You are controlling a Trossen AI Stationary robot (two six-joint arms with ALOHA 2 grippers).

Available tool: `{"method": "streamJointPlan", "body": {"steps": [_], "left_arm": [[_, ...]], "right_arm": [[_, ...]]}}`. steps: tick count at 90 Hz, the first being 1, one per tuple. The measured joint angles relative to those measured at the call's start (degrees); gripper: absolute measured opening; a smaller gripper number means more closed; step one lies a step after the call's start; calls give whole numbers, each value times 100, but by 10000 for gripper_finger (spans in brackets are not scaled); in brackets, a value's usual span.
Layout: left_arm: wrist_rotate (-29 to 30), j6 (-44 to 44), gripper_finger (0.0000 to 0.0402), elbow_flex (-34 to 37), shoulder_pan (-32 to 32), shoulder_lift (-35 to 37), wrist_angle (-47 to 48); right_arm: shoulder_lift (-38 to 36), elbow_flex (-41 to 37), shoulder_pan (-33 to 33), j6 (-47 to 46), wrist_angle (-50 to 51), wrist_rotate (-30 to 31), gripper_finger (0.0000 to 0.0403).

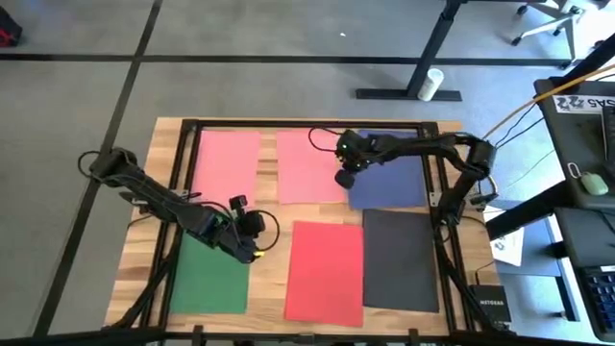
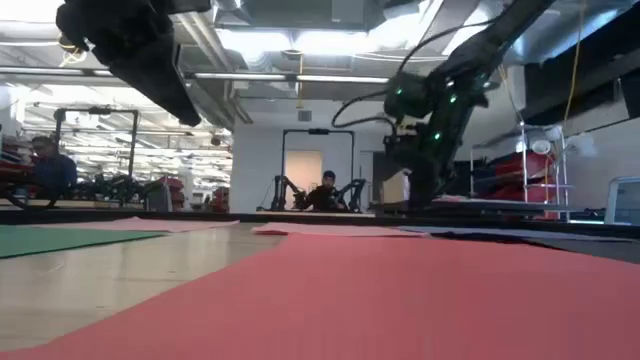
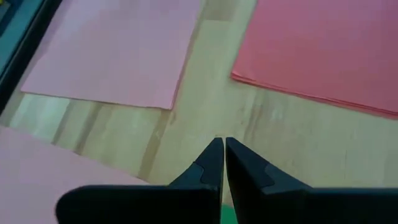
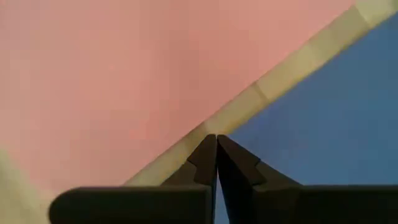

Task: Organize paper
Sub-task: Adjust the stacked blue papers on the table

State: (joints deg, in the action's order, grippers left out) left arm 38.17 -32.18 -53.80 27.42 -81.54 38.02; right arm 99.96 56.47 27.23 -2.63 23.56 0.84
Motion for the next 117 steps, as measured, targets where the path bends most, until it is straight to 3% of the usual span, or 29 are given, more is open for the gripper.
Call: {"method": "streamJointPlan", "body": {"steps": [32,82,98,117], "left_arm": [[0,-50,0,0,-94,0,36],[0,-73,0,0,-90,0,39],[0,-68,0,-2,-90,0,39],[0,-74,0,-2,-90,0,48]], "right_arm": [[710,461,216,340,165,-40,0],[756,825,451,358,1385,968,0],[567,828,424,522,1359,806,0],[-19,841,294,618,1690,-68,0]]}}
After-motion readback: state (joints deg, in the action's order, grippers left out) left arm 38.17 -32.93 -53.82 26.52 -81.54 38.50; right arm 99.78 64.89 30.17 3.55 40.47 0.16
